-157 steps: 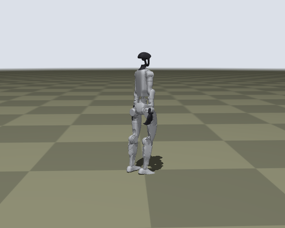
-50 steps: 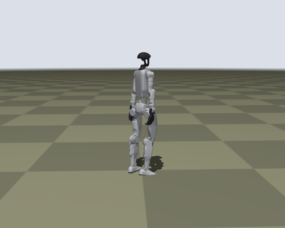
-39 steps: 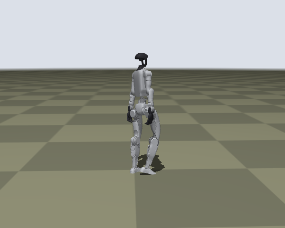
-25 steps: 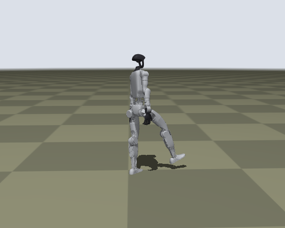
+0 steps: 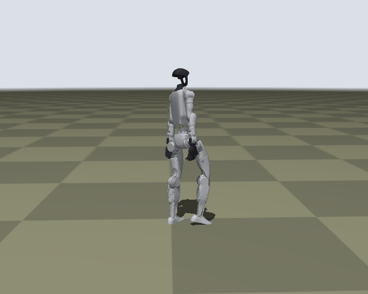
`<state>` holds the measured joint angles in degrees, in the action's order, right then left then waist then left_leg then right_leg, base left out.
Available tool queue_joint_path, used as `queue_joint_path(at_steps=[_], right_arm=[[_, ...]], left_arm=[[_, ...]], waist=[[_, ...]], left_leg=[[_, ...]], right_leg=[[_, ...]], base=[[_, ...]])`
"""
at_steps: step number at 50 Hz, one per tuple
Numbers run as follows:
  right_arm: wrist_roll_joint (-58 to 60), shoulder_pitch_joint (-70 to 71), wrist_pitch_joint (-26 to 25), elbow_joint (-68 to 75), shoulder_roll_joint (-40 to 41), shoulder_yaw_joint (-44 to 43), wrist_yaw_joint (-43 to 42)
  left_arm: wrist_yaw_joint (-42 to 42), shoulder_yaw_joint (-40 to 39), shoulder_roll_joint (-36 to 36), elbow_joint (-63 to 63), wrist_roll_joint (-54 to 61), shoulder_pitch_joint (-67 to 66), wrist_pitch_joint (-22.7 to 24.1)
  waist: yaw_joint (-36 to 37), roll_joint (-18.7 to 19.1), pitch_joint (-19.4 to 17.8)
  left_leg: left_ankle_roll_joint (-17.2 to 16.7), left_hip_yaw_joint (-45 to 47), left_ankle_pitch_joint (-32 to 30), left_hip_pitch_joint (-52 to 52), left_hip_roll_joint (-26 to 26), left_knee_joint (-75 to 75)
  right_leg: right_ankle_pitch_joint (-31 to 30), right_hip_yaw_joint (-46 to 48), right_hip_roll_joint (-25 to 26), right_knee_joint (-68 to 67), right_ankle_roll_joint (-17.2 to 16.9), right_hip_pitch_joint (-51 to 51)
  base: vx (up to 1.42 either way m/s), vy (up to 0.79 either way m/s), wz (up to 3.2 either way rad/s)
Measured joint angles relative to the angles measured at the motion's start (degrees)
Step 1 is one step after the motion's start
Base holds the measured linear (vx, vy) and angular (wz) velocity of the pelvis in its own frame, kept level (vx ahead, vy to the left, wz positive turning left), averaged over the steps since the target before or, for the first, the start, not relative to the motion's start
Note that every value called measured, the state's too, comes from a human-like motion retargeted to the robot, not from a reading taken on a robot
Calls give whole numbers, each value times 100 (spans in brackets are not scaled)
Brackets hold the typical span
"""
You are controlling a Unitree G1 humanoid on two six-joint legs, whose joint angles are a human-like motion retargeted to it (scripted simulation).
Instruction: In place motions
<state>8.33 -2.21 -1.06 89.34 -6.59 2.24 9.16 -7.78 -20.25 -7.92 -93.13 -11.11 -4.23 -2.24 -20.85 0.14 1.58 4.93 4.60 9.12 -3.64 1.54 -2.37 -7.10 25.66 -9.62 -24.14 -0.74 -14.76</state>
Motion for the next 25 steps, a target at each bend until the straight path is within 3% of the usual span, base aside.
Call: queue_joint_path(at_steps=[3, 5, 7, 10, 13, 20, 25], right_arm=[[330, -39, 2, -90, -76, 82, -200], [599, 4, -30, -115, -101, 136, -262], [679, 18, -41, -106, -96, 161, -189], [658, 72, -133, -81, -32, 80, 68], [608, 203, -171, -189, 5, -18, 262], [623, 212, -83, -739, 60, 144, 412], [628, 66, -109, -473, 46, 73, 377]], left_arm=[[62, -12, 49, -69, 10, -209, -11], [29, -82, 6, -100, -42, -308, -46], [24, -146, -21, -105, -106, -395, -67], [15, -223, -52, -114, -144, -416, -122], [35, -314, 86, -21, 13, -327, -82], [-135, -38, 263, 276, 99, -59, -69], [-208, 340, 220, 635, -244, 104, -78]], waist=[[-102, 212, 159], [-129, 135, 260], [10, -54, 452], [426, -198, 657], [577, -116, 726], [36, 244, 601], [94, 250, 731]], left_leg=[[-89, -133, -22, 152, -126, -8], [-126, -115, 9, 179, -7, -69], [-164, 54, 12, 195, 219, -64], [-238, 427, -24, 236, 319, 2], [-342, 588, -100, 370, 249, 85], [-412, 447, -299, 461, 63, 225], [-522, 440, -363, 526, -3, 245]], right_leg=[[11, 282, 457, 411, -110, 877], [628, 835, 544, 894, 11, 1429], [585, 662, 499, 1685, 93, 1545], [311, 369, 501, 2185, 94, 1502], [283, 139, 483, 2141, 105, 1237], [295, 197, 708, 2159, 214, 1136], [281, 169, 738, 2172, 266, 1055]], base=[[-16, 21, -16], [-16, 22, -7], [-12, 21, -61], [-24, 24, -91], [-40, 26, -50], [-31, 19, 13], [-14, 17, 4]])
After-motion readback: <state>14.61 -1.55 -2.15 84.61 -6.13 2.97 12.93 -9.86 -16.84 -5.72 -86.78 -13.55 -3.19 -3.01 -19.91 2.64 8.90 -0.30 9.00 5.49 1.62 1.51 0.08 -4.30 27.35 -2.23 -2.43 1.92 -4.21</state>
